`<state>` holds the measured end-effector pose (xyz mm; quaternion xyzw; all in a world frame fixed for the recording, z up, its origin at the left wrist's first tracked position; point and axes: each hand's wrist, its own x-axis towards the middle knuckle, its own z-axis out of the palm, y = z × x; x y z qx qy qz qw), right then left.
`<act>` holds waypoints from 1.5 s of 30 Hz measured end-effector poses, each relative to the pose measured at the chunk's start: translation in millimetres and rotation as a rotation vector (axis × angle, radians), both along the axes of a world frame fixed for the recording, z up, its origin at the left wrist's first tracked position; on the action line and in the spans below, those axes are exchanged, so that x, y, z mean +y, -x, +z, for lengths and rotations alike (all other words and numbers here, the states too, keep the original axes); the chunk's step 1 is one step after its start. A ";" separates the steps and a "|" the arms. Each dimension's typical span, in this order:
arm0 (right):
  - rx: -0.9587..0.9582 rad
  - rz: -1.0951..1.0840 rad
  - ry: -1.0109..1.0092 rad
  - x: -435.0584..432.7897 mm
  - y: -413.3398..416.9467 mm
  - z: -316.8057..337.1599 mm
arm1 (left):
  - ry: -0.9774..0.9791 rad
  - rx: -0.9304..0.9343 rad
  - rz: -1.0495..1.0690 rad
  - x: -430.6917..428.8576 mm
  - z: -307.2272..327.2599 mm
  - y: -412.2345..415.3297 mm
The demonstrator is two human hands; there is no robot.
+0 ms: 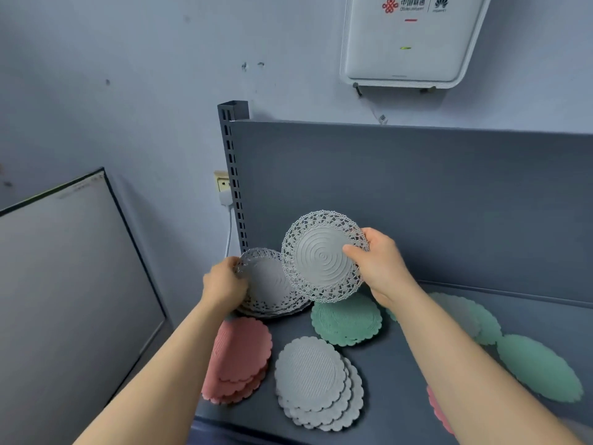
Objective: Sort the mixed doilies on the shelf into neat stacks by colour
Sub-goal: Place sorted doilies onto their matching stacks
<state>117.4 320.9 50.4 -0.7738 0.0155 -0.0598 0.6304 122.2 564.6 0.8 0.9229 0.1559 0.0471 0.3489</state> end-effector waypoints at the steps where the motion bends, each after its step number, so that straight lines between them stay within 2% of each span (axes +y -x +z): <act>1: 0.030 0.006 -0.016 7.8 -4.1 -4.3 | 0.005 0.020 -0.010 4.7 -2.9 -1.2; 7: 0.173 0.072 -0.061 55.3 -29.5 -22.3 | 0.131 -0.009 -0.050 20.5 -4.6 -1.4; 9: 0.183 0.076 0.001 69.2 -37.1 -28.0 | 0.139 -0.037 -0.060 21.7 -4.7 -0.2; 15: 0.148 0.151 0.651 85.3 -45.6 -46.2 | 0.052 -0.053 -0.105 22.2 -9.8 4.4; 20: 0.040 0.157 0.906 83.6 -37.2 -45.3 | -0.073 -0.058 -0.146 18.4 -11.3 9.6; 24: -0.065 0.135 0.971 66.5 -21.1 -33.1 | -0.223 -0.094 -0.167 8.3 -1.4 16.2; 28: -0.102 0.084 1.031 32.1 7.7 -16.9 | -0.365 -0.260 -0.251 -27.8 19.9 28.6; 32: -0.073 -0.002 1.041 -19.2 47.1 -7.2 | -0.427 -0.409 -0.429 -86.0 30.2 42.4; 39: 0.029 -0.202 1.040 -135.0 116.6 -8.5 | -0.432 -0.492 -0.738 -216.5 26.8 81.7; 45: 0.147 -0.279 0.978 -244.4 167.2 -23.2 | -0.374 -0.424 -0.904 -331.8 6.5 112.9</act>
